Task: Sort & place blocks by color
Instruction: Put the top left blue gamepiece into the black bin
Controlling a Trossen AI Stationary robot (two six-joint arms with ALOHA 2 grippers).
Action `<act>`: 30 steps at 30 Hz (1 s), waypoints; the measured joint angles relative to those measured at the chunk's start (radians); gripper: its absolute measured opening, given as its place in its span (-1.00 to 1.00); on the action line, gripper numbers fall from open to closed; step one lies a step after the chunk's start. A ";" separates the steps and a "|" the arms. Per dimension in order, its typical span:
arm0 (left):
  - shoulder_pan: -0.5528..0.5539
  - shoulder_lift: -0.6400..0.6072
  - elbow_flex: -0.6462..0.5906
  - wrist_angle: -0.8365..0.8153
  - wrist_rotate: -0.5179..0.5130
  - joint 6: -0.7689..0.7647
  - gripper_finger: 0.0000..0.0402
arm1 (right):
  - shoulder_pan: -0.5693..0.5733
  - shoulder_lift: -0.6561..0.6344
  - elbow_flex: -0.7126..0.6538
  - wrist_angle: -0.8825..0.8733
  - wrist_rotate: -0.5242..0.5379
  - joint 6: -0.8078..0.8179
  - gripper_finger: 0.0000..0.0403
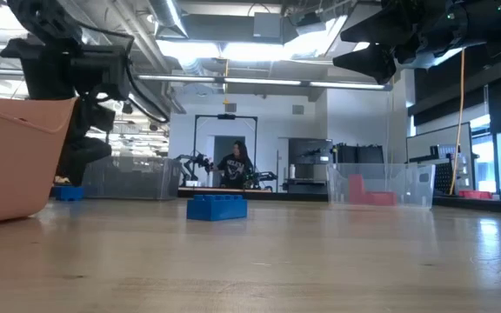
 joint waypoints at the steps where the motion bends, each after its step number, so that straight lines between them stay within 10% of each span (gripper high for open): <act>1: 0.007 0.000 -0.007 0.014 0.002 0.001 -0.12 | 0.000 0.000 0.000 0.000 0.000 0.000 0.51; 30: 0.098 -0.001 -0.041 0.197 0.129 0.167 -0.13 | 0.000 0.000 0.000 0.000 0.000 0.001 0.51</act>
